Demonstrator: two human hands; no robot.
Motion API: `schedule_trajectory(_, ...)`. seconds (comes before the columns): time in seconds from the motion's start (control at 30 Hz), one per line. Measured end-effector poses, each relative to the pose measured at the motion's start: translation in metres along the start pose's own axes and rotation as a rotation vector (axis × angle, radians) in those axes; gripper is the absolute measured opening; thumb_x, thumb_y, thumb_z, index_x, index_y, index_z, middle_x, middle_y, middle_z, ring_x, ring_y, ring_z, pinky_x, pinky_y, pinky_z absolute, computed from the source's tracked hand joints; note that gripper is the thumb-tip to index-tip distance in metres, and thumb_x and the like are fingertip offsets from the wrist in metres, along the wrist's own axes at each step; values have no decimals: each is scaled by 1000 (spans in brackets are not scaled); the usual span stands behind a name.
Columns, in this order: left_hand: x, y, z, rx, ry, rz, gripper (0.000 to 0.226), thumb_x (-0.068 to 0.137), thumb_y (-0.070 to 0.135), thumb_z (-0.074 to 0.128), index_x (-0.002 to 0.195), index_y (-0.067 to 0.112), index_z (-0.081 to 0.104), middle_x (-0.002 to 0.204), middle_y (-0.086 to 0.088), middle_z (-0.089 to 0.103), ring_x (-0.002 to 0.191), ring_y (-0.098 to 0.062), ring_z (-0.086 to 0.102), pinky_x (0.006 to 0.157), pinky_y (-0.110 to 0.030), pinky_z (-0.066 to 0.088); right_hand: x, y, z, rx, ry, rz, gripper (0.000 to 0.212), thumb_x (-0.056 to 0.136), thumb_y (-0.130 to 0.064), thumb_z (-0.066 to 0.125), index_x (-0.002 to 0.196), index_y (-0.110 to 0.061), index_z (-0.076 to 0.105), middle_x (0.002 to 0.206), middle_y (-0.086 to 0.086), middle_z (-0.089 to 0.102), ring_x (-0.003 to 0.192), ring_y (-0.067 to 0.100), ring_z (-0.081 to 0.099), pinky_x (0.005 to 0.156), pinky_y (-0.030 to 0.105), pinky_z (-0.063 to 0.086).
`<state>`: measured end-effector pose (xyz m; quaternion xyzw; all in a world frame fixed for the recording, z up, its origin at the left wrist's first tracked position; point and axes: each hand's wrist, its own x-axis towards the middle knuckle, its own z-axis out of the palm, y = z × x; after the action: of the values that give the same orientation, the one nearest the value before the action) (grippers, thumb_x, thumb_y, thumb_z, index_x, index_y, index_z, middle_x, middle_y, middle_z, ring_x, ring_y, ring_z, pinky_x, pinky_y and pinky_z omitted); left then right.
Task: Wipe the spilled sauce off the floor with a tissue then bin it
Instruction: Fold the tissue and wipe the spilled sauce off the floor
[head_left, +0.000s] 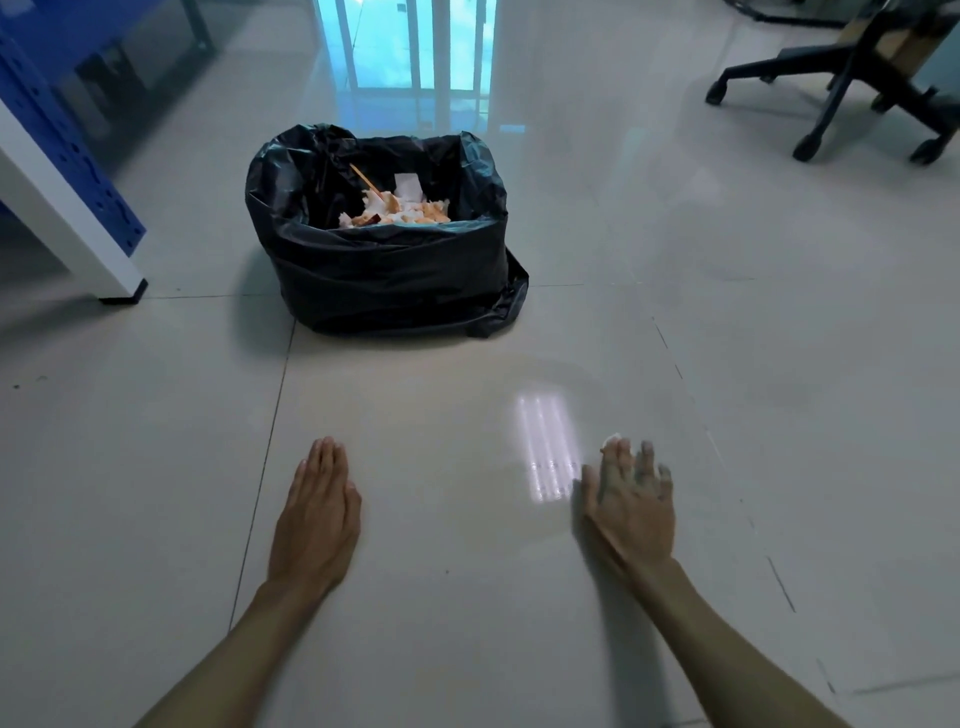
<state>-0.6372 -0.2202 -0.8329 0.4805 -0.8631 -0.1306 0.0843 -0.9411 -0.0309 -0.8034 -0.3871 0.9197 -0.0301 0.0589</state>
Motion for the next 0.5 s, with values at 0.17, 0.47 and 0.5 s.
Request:
schedule_trajectory(0.17, -9, 10, 1, -15, -2, -32, 69, 94, 40, 0, 151, 2, 3, 162, -10, 2, 150, -16, -3, 122, -29, -5, -27, -99, 24, 99, 23, -375, 61, 100, -43, 30, 137, -1, 55, 144, 17, 52, 141, 36, 36, 113, 50, 23)
schedule_trajectory(0.47, -13, 8, 3, -11, -2, -19, 69, 93, 42, -1, 153, 6, 2, 162, -5, 0, 151, -13, -4, 123, -30, -4, -73, -124, 30, 36, -19, -842, 51, 103, -42, 32, 147, -19, 44, 151, 0, 46, 147, 30, 26, 118, 53, 19)
schedule_trajectory(0.5, -13, 7, 3, -12, 5, -17, 69, 94, 41, 0, 153, 5, 4, 162, -5, 2, 151, -13, -3, 123, -30, -2, -64, -108, 27, 26, -6, -780, 50, 103, -41, 32, 144, -19, 50, 147, -1, 51, 144, 32, 32, 115, 52, 23)
